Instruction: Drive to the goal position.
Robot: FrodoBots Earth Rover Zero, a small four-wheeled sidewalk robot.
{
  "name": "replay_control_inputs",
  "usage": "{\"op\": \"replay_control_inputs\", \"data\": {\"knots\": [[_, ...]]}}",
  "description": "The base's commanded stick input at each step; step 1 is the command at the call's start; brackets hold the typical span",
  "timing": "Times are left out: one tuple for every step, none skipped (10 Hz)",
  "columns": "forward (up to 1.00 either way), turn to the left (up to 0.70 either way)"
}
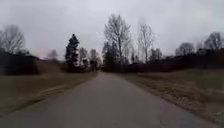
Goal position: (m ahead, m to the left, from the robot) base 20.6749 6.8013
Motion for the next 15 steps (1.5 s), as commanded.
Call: {"op": "replay_control_inputs", "data": {"knots": [[1.00, 0.40], [1.00, 0.00], [1.00, 0.00], [1.00, 0.00], [1.00, 0.00], [1.00, 0.00], [1.00, 0.00], [1.00, 0.00], [1.00, 0.00], [1.00, 0.00], [1.00, 0.29], [1.00, 0.39], [1.00, 0.40], [1.00, 0.31], [1.00, 0.00]]}}
